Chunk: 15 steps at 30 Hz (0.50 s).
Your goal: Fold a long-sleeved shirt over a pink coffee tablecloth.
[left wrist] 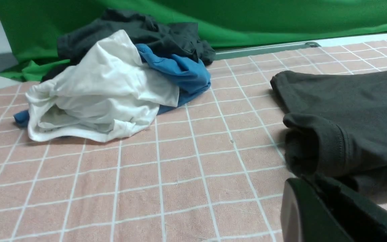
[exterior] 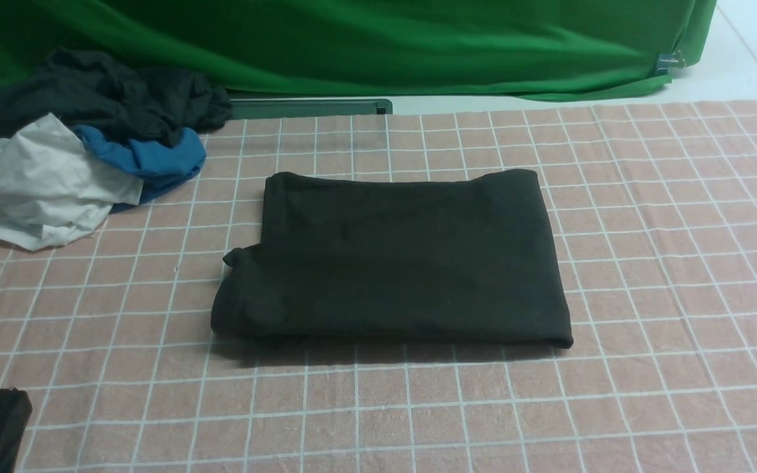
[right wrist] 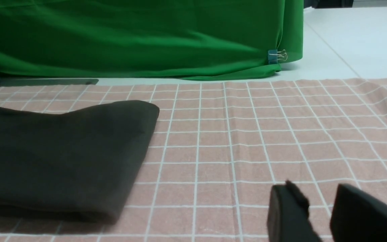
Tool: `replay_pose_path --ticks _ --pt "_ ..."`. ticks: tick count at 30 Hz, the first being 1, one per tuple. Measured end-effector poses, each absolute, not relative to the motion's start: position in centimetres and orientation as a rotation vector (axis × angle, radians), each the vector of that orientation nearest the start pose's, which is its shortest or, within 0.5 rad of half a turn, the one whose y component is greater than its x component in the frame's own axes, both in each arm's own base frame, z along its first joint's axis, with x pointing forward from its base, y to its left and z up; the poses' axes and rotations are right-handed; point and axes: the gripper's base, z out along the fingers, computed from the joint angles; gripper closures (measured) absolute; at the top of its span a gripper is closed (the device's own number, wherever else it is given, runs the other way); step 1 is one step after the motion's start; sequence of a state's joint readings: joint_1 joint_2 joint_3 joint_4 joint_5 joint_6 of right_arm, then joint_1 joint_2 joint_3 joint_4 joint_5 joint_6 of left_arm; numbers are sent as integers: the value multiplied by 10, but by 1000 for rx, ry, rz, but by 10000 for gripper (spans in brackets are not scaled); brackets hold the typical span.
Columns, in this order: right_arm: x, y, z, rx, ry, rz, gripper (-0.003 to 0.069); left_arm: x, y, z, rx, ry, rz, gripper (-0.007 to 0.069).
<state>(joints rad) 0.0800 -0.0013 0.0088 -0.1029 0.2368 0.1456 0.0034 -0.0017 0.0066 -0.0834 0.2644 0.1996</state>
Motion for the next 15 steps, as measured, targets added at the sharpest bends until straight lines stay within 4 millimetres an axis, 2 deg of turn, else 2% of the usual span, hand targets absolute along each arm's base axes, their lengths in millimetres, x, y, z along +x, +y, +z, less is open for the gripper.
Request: replay_pose_path --ticks 15 --pt "56 2 189 -12 1727 72 429 55 -2 188 121 1735 80 606"
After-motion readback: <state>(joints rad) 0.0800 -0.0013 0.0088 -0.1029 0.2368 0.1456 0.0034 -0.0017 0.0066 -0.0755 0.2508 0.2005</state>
